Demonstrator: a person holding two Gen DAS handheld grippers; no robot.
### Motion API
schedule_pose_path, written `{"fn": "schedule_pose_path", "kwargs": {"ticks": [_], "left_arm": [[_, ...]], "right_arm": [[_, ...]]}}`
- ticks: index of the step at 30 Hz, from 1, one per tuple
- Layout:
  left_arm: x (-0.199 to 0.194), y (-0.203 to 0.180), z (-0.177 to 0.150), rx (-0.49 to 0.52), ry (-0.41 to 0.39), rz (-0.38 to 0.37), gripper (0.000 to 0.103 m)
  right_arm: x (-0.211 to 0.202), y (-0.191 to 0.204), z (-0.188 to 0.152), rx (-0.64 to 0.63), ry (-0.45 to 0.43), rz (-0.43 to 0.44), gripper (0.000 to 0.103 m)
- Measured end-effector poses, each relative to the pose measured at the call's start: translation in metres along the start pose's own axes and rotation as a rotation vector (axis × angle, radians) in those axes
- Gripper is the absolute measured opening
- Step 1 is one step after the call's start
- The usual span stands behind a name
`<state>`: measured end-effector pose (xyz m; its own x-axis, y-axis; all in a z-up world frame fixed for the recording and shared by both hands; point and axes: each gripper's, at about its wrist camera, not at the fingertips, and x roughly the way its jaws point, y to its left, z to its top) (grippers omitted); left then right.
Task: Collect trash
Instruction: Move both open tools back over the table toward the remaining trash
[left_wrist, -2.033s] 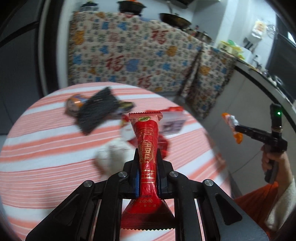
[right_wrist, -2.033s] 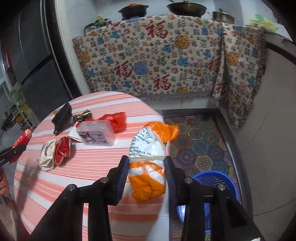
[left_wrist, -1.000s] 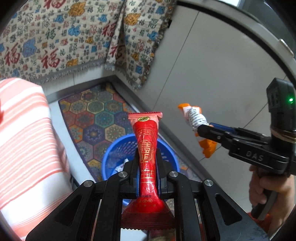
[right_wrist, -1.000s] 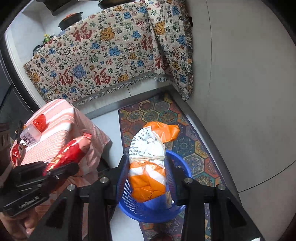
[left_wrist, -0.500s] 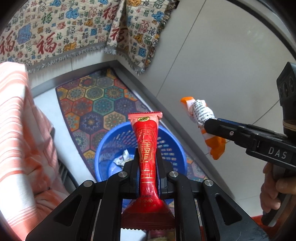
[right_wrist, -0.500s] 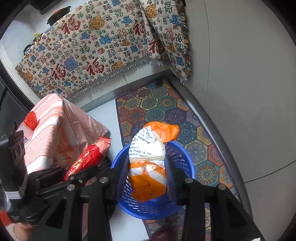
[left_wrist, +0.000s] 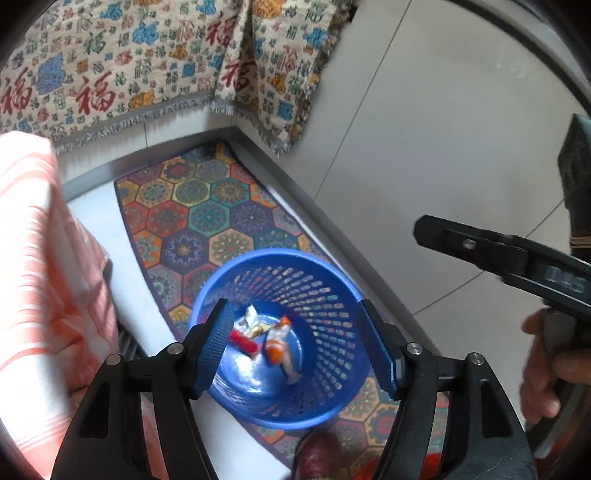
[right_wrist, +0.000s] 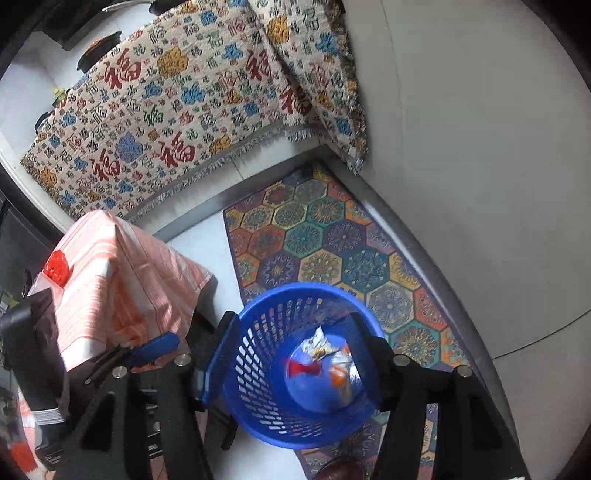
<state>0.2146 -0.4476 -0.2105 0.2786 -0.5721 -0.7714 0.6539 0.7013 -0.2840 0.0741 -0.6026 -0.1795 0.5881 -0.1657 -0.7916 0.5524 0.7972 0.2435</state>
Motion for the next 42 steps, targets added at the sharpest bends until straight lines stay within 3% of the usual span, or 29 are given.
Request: {"fn": "schedule_pose_path", "kwargs": {"ticks": [5, 10, 16, 22, 27, 33, 35, 42], "left_arm": [[-0.057, -0.003, -0.004, 0.015, -0.072, -0.008, 0.074], [-0.117, 0.012, -0.028, 0.023, -0.122, 0.036, 0.081], [-0.175, 0.07, -0.084, -0.024, -0.12, 0.182, 0.083], [-0.216, 0.141, -0.13, -0.107, -0.101, 0.378, 0.083], [-0.255, 0.198, -0.163, -0.221, -0.139, 0.512, 0.083], [-0.28, 0.249, -0.18, -0.338, -0.196, 0.565, 0.083], [-0.277, 0.263, -0.182, -0.359, -0.172, 0.592, 0.083], [-0.287, 0.288, -0.187, -0.433, -0.194, 0.59, 0.087]], "right_arm": [[-0.019, 0.015, 0.007, -0.039, -0.075, -0.029, 0.061], [-0.042, 0.047, 0.01, -0.121, -0.159, -0.031, 0.061], [-0.066, 0.116, -0.012, -0.297, -0.221, 0.008, 0.061], [-0.061, 0.202, -0.052, -0.467, -0.166, 0.116, 0.061], [-0.044, 0.269, -0.084, -0.575, -0.098, 0.203, 0.061], [-0.026, 0.332, -0.117, -0.651, -0.03, 0.267, 0.061], [-0.019, 0.345, -0.125, -0.669, -0.01, 0.261, 0.061], [-0.002, 0.361, -0.145, -0.692, 0.022, 0.221, 0.061]]}}
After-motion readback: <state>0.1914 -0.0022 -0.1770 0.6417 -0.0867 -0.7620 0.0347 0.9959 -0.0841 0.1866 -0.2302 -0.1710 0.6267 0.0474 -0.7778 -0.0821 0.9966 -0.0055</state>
